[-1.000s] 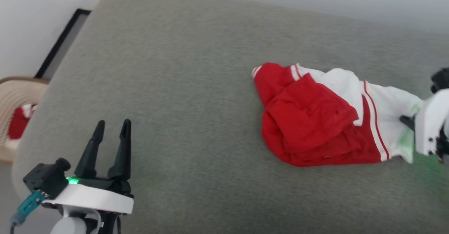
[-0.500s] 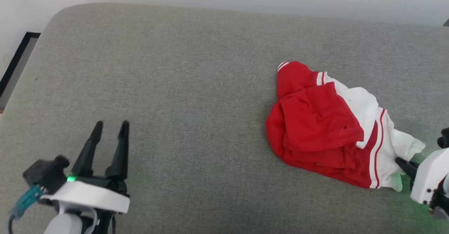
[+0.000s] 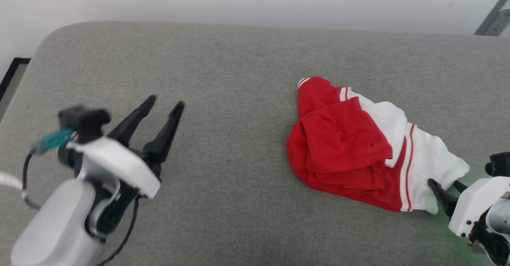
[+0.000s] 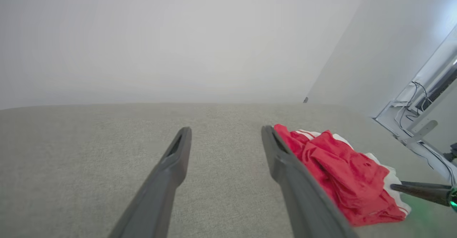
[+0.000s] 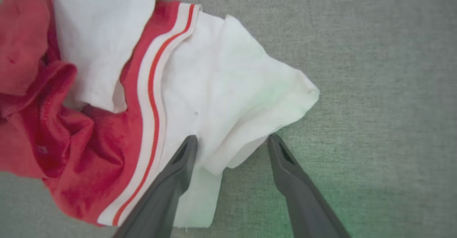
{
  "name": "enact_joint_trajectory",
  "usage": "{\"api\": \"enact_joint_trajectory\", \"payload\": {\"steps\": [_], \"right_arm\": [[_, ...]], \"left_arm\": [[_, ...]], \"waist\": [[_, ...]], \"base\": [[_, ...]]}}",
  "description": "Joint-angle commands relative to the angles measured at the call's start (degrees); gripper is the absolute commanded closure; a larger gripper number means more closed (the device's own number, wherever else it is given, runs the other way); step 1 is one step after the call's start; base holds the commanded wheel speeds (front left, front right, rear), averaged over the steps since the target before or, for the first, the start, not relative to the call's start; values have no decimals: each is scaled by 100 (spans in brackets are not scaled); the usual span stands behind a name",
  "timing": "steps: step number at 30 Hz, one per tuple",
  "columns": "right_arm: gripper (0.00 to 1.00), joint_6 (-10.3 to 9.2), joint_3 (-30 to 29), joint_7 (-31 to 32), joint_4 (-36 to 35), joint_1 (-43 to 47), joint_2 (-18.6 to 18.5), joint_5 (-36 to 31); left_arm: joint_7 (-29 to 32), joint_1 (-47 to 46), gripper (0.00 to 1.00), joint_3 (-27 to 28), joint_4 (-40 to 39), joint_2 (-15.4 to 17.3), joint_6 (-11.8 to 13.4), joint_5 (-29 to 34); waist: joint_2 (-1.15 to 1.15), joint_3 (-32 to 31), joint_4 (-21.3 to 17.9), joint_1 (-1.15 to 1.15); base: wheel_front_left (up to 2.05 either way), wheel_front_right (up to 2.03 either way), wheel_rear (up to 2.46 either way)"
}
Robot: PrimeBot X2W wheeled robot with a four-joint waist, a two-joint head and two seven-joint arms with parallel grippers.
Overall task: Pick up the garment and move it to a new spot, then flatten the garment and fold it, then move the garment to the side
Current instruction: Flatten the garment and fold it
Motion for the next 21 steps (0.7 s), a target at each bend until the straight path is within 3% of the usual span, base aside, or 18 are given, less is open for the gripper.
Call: {"api": "enact_joint_trajectory", "payload": {"steps": [1, 8, 13, 21], "right_arm": [[0, -29, -70, -59, -113, 97, 60, -45], [0, -16, -475, -539, -946, 364, 408, -537], [0, -16, -603, -1509, -1443, 405, 764, -1067], [0, -16, -564, -2785, -1404, 275, 1273, -1842]], "left_arm": [[202, -209, 0, -124, -15, 34, -21, -118], [1556, -1374, 0, -725, 197, -1, -21, -557], [2452, -2232, 0, -1197, 514, -260, -21, -716], [3571, -2993, 0, -1885, 1213, -666, -18, -755]], "waist": [[0, -58, -78, 0], [0, -144, -433, 0], [0, -109, -819, 0], [0, 95, -1354, 0]], "base": [[0, 0, 0], [0, 0, 0], [0, 0, 0], [0, 0, 0]]}}
